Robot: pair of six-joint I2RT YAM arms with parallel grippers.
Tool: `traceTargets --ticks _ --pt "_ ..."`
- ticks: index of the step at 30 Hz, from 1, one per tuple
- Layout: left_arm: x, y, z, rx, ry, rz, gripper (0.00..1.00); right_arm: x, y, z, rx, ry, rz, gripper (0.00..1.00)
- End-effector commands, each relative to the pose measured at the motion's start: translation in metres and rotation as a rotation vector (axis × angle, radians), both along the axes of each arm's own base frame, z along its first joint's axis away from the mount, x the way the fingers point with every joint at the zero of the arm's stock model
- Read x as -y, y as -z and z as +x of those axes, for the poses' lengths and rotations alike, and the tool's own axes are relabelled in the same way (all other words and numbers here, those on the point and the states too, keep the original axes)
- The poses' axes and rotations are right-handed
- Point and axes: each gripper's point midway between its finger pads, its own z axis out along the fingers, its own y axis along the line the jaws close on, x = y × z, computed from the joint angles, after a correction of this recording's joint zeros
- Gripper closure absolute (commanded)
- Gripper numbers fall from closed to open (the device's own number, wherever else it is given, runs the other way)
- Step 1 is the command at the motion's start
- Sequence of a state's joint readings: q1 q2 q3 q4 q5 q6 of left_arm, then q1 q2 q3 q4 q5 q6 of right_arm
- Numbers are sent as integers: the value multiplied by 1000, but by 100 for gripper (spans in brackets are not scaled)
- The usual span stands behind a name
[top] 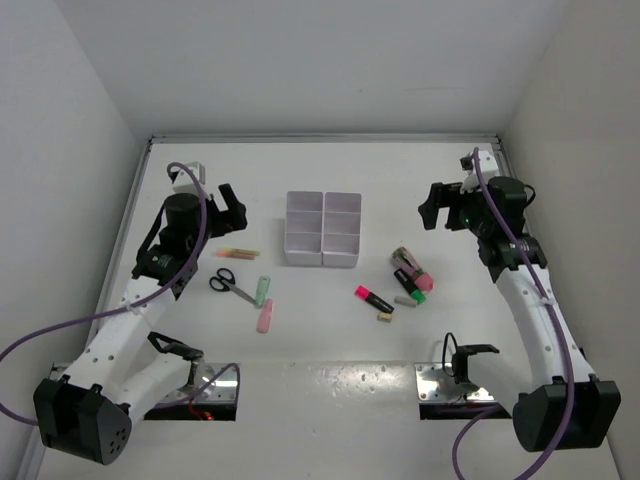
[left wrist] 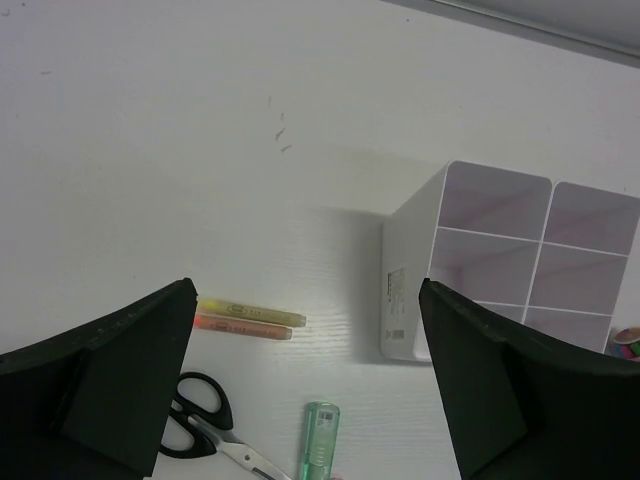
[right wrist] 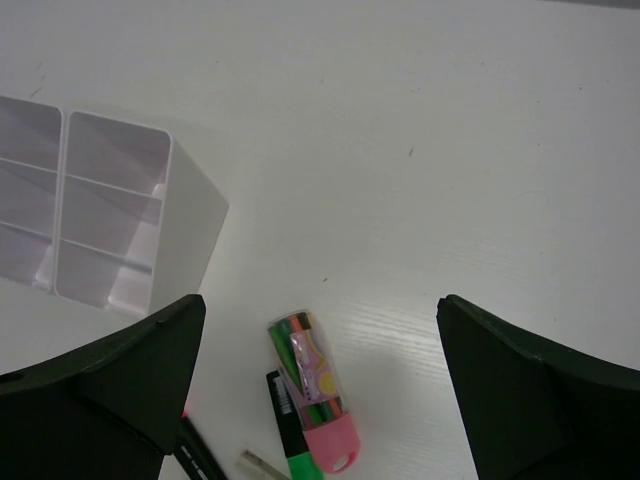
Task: Sort the stationery into containers
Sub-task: Pick up the stationery from the center of the board.
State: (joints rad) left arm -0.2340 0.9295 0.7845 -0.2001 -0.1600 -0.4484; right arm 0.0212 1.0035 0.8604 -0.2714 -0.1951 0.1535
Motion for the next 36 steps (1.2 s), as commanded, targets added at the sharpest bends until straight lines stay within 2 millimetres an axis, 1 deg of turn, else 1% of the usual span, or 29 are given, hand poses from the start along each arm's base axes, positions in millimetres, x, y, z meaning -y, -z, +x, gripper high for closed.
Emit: traceTargets --ticks 1,2,4,8,10,12,13,14,15,16,17,18,19,20,21,22,23,24,25,26,27,28,29,30,31,33,34,35,36 --pt "4 -23 5 57 22 -10 0 -1 -5 2 17 -22 -23 0" --pt "4 -23 5 57 22 -10 0 -2 1 1 13 -47 -46 0" --pt "4 -23 5 57 22 -10 0 0 1 1 22 -63 -80 0" --pt "6 -23 5 57 31 -13 0 2 7 -1 15 -87 -129 0" --pt "7 -23 5 56 39 -15 0 9 12 -1 11 -74 -170 0" --pt "7 -20 6 48 43 -3 4 16 17 -3 -4 -67 -223 0" --pt "11 -20 5 46 66 -11 27 21 20 -1 -14 -55 -248 0" --pt "13 -17 6 38 82 0 42 23 26 -4 -44 -64 -275 0" --pt "16 -17 8 35 100 6 65 24 32 -5 -64 -78 -295 0" --pt "22 -23 8 46 130 -6 96 25 33 -1 -79 -85 -303 0" --pt "24 -16 7 22 146 2 100 25 43 -4 -123 -91 -302 0" --pt "26 -16 7 21 158 -2 100 13 44 -4 -129 -157 -285 0" --pt "28 -16 6 21 168 -5 88 -5 54 -11 -174 -271 -240 0" --pt "28 -13 7 12 168 -4 70 -10 60 -13 -190 -314 -234 0" --pt "28 -13 7 12 168 -4 46 -14 64 -14 -201 -335 -218 7" --pt "28 -18 8 21 168 -5 16 -21 65 -16 -213 -370 -190 25" --pt "26 -15 7 12 158 0 10 -21 73 -17 -246 -373 -184 75" --pt "24 -15 8 13 145 4 7 -21 77 -17 -257 -374 -183 92" --pt "22 -13 7 3 133 -1 6 -25 76 -17 -250 -398 -189 98" --pt "22 -13 7 3 133 -1 6 -27 81 -19 -271 -407 -179 99" --pt "22 -11 6 -9 133 1 6 -28 81 -19 -263 -426 -184 72" --pt "20 -11 6 -9 124 4 6 -29 83 -19 -259 -452 -194 52" --pt "20 -11 6 -9 124 4 6 -35 92 -22 -281 -484 -187 38" --pt "21 -11 6 -10 121 -5 6 -37 93 -21 -289 -501 -187 27" --pt "22 -11 6 -10 130 -8 6 -41 97 -13 -312 -526 -197 25" --pt "23 -8 7 -19 130 -6 6 -39 109 -10 -380 -529 -217 24" --pt "24 -8 7 -20 140 -10 6 -40 110 -4 -394 -528 -230 24" --pt "24 -8 7 -20 140 -10 6 -44 121 -3 -428 -541 -235 24" --pt "26 -8 6 -21 148 -13 6 -46 125 -4 -441 -545 -243 22"
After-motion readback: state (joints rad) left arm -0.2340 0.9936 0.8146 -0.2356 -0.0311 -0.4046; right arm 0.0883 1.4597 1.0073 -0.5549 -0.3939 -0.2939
